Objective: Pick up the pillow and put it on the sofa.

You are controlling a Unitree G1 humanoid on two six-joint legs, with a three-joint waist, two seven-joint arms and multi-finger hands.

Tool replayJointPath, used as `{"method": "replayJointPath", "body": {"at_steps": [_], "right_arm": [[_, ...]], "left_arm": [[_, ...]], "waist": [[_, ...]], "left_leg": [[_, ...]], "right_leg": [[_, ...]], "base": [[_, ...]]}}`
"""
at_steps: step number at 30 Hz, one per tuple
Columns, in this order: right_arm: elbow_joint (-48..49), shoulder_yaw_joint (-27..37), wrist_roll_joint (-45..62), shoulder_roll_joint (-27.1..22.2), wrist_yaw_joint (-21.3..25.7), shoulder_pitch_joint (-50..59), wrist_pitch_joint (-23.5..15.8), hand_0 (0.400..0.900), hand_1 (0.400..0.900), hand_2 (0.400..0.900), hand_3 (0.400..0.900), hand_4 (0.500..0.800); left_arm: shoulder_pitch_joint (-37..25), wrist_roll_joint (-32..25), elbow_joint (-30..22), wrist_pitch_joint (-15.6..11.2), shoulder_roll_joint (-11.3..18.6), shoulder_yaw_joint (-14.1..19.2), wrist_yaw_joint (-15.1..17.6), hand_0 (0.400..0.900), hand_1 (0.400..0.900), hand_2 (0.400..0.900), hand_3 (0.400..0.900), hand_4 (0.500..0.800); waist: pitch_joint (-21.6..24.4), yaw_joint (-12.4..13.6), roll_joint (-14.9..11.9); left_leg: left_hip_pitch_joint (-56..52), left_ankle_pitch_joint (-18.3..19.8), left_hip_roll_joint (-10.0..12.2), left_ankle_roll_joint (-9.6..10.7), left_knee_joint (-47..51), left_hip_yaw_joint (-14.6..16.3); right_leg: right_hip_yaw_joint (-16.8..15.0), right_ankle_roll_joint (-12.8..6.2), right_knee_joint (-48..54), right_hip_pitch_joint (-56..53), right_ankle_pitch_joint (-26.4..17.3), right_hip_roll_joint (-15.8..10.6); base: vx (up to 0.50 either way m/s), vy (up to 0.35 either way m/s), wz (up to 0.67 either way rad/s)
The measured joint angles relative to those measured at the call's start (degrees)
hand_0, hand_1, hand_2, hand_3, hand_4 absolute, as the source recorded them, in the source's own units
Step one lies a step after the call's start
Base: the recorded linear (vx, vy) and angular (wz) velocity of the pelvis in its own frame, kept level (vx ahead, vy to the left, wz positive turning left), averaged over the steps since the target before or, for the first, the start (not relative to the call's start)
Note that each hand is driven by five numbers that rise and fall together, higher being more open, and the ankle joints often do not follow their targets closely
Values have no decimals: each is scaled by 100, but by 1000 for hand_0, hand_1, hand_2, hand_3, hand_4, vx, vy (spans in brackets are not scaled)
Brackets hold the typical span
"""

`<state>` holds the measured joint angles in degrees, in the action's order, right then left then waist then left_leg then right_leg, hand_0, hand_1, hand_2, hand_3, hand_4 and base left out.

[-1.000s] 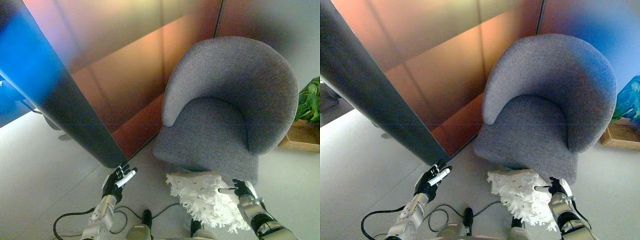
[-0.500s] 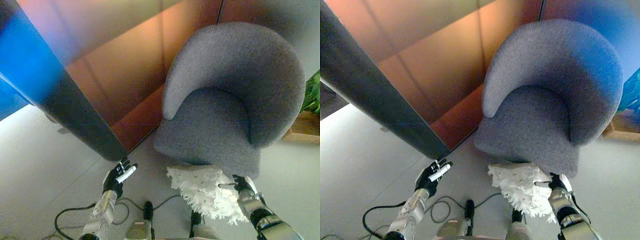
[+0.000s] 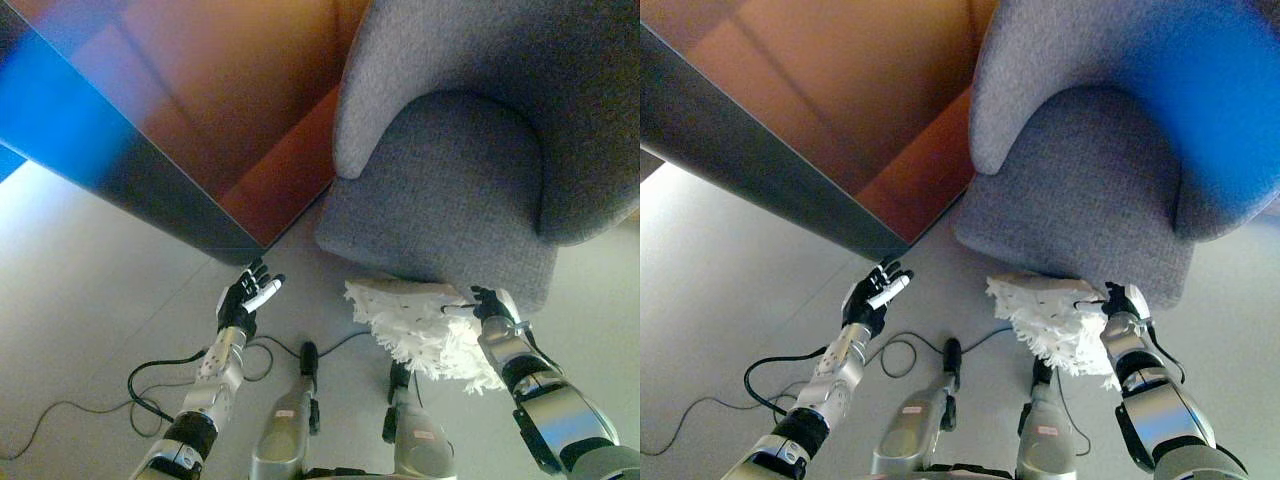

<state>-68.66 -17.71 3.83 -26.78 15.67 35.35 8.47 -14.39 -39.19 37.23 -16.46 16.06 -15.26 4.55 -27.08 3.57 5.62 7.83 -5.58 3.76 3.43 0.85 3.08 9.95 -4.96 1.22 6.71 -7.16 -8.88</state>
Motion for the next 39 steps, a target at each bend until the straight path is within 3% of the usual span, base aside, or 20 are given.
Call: {"method": "replayJointPath", "body": {"at_steps": [7,15,22,39], "right_arm": [[-63,-10,7,-33,-15,301,18,900,900,900,900,800],[-163,-150,-3,-162,-288,382,275,900,900,900,900,800],[-183,-284,-8,-176,-506,600,423,900,900,900,900,800],[-284,-473,-239,-235,-738,1059,644,900,900,900,900,800]], "left_arm": [[-185,-6,-2,-63,31,-174,103,900,900,900,900,800],[-329,-167,-11,-68,48,-175,161,900,900,900,900,800],[-331,-167,-84,-69,205,-175,172,900,900,900,900,800],[-629,-166,-457,-126,207,-184,384,900,900,900,900,800]], "waist": [[-117,13,9],[-142,151,5],[-160,148,-23],[-165,157,-26]], "left_leg": [[279,-62,0,-9,-21,2],[311,-73,-2,-9,-21,-1],[362,-78,-3,-12,-21,-1],[848,-144,-29,-44,-93,-6]], "right_leg": [[-26,1,-143,340,1,-8],[-22,2,-165,381,3,-12],[-22,2,-175,445,2,-13],[-49,4,-381,994,2,-49]], "base": [[-42,-7,-2],[-6,-4,0],[0,0,0],[-2,0,0]]}}
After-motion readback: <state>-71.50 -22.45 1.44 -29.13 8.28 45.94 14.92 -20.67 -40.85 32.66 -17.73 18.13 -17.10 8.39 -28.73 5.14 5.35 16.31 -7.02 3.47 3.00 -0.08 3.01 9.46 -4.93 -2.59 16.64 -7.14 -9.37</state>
